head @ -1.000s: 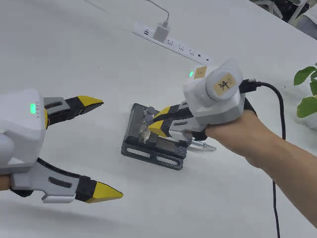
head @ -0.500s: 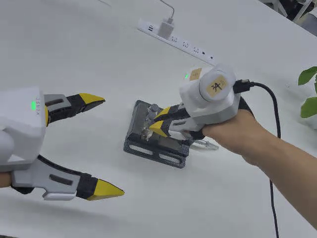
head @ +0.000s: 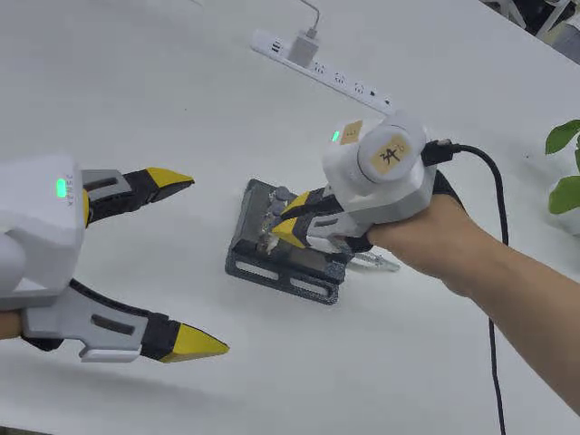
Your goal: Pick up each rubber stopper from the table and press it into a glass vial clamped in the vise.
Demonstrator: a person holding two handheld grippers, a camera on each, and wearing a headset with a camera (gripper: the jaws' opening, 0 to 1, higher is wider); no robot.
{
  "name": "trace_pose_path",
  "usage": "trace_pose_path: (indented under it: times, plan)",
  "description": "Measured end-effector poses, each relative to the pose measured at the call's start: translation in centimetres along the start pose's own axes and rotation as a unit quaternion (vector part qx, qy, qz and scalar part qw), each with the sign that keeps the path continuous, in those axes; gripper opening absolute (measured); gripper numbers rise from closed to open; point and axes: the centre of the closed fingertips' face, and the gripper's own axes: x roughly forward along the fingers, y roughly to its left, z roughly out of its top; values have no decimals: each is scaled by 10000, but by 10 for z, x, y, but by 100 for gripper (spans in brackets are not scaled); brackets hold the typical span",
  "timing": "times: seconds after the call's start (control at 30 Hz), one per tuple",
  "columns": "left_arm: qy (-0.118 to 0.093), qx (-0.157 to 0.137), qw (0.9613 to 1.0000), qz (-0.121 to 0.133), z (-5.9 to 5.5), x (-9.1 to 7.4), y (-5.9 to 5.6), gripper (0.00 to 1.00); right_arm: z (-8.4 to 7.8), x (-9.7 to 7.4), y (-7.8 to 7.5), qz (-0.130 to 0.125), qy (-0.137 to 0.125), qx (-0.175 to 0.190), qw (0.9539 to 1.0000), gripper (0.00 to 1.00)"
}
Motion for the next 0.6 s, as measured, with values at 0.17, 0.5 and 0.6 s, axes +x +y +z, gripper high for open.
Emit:
trace_pose_path:
  times: [0.17, 0.5, 0.6]
  plan:
    - [-10, -18, 10000, 4, 0, -2, 0, 95, 1, 0, 1, -1, 45, -33, 10000, 6]
    - [-21, -33, 10000, 11, -1, -2, -1, 94, 1, 0, 1, 11, 235, -121, 9997, 5]
    - [-42, -48, 10000, 22, -1, -3, 0, 94, 1, 1, 1, -6, 286, -118, 9995, 5]
